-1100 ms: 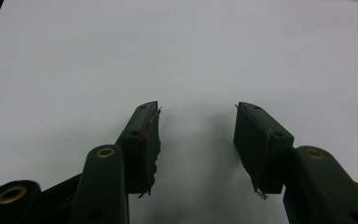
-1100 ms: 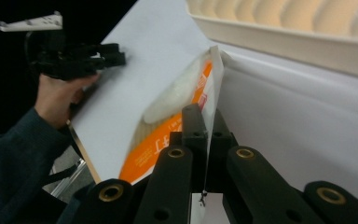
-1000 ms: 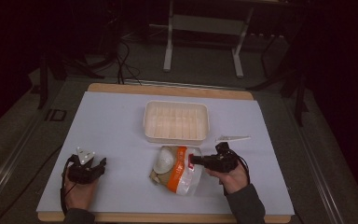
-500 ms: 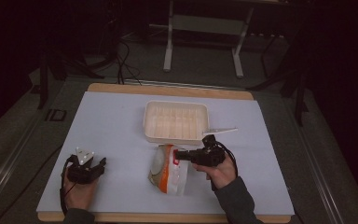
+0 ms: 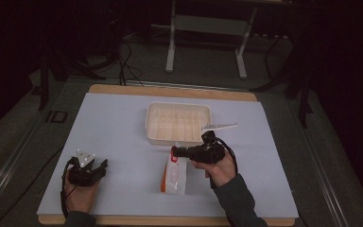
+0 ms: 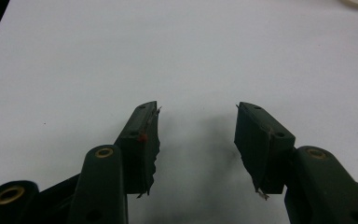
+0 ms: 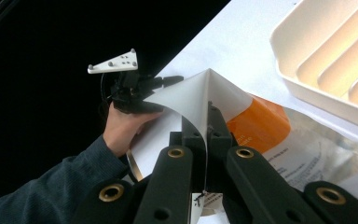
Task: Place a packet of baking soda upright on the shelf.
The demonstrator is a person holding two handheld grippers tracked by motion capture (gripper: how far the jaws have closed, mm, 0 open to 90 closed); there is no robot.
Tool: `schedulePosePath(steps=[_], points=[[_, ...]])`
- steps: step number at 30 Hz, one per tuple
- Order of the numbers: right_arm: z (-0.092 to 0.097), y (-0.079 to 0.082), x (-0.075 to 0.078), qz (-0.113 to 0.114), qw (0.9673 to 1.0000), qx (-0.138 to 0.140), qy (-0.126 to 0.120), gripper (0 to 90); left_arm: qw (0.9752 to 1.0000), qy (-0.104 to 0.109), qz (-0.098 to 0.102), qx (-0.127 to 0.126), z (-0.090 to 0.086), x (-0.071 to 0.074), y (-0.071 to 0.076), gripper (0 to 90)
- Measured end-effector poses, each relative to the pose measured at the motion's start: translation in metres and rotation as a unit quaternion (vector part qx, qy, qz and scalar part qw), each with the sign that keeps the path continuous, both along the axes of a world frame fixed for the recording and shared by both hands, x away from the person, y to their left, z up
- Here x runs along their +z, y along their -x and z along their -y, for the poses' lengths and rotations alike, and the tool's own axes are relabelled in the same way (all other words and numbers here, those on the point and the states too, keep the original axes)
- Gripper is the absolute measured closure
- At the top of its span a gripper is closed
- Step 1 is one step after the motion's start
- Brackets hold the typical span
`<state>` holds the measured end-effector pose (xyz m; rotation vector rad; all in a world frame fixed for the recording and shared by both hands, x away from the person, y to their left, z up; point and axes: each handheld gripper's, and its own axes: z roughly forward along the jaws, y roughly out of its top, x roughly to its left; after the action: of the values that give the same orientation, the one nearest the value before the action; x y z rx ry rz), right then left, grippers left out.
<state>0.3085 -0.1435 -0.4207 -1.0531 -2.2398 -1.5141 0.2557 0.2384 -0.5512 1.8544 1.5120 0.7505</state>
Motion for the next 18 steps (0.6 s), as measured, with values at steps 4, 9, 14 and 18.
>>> schedulePosePath(steps=[4,9,14,18], points=[[0.001,-0.004,0.006,0.004,1.0,0.0,0.0,90.0,1.0,0.0,0.002,0.0,0.0,0.0,0.0,49.2],[-0.002,-0.008,0.013,0.01,0.9999,0.001,0.001,90.0,1.0,0.002,0.001,-0.001,-0.001,0.0,0.0,49.1],[-0.007,-0.014,0.02,0.016,0.9999,0.002,0.004,90.0,1.0,0.003,0.003,-0.001,-0.001,0.0,0.0,49.1],[-0.009,-0.016,0.023,0.018,0.9998,0.004,0.008,90.0,1.0,0.002,0.003,-0.001,-0.001,0.0,0.0,49.1]])
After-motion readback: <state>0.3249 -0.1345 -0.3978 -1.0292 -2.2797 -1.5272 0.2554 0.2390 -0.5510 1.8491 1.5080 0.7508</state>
